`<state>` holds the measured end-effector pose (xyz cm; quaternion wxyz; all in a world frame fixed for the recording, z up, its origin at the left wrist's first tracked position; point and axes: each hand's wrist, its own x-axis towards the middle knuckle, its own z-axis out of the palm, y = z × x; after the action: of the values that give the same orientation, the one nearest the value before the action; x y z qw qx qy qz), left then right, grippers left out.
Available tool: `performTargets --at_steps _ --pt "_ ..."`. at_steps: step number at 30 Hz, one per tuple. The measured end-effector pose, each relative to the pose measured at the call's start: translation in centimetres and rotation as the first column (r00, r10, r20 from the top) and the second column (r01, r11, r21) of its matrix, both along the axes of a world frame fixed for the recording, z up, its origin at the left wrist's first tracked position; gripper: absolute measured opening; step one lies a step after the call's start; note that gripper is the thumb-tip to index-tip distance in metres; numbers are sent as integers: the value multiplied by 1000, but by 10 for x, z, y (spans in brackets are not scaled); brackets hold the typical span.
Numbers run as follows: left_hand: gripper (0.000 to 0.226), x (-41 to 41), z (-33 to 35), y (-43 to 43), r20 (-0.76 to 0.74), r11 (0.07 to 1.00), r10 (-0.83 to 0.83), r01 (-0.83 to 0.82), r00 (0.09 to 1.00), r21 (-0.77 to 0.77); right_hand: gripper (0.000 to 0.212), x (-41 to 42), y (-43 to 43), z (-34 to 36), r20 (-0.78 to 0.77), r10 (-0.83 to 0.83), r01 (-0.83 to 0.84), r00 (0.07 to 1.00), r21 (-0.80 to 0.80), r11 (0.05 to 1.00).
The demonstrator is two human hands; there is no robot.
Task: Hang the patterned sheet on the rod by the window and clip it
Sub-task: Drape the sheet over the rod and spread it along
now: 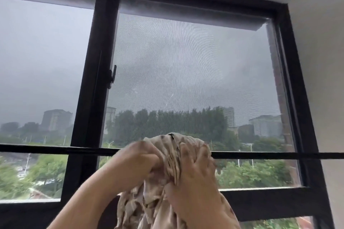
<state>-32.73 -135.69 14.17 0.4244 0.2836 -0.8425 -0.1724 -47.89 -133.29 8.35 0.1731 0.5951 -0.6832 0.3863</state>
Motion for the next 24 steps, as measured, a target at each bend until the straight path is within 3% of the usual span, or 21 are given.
performTargets --at_steps 2,3,4,7,12,16,18,20,21,22,24 --pt "14 10 7 -21 -113 911 286 -306 952 -275 85 -6 -3 6 -96 16 -17 995 -11 1000" --pt "9 15 10 -32 -109 831 430 -440 896 -340 83 -12 -5 11 -118 25 -28 993 -21 999" --pt "9 19 10 -46 -56 809 502 -491 863 -323 78 -16 -5 18 -120 44 -50 992 -45 998" --pt "10 17 0 -69 61 883 444 -424 894 -202 49 -34 -6 46 -85 105 -115 991 -135 984" --pt "22 11 -5 -68 -24 808 486 -460 873 -369 12 -64 -26 123 3 100 -100 995 -100 990" --pt "34 4 -9 -60 -51 735 505 -460 862 -498 20 -78 -54 160 31 163 -158 986 -118 980" --pt "34 2 -13 -60 -41 734 499 -447 866 -511 32 -82 -69 152 -27 196 -191 980 130 973" --pt "41 1 -19 -63 -10 720 521 -445 854 -532 51 -84 -77 135 -54 198 -157 979 423 892" --pt "49 1 -22 -63 18 691 554 -448 833 -567 61 -84 -76 128 -16 179 -148 984 488 860" --pt "58 0 -24 -63 43 660 587 -447 808 -604 68 -83 -71 124 16 166 -153 986 488 859" --pt "68 -1 -26 -63 64 628 624 -452 779 -633 66 -76 -50 119 -53 82 -62 995 313 948"
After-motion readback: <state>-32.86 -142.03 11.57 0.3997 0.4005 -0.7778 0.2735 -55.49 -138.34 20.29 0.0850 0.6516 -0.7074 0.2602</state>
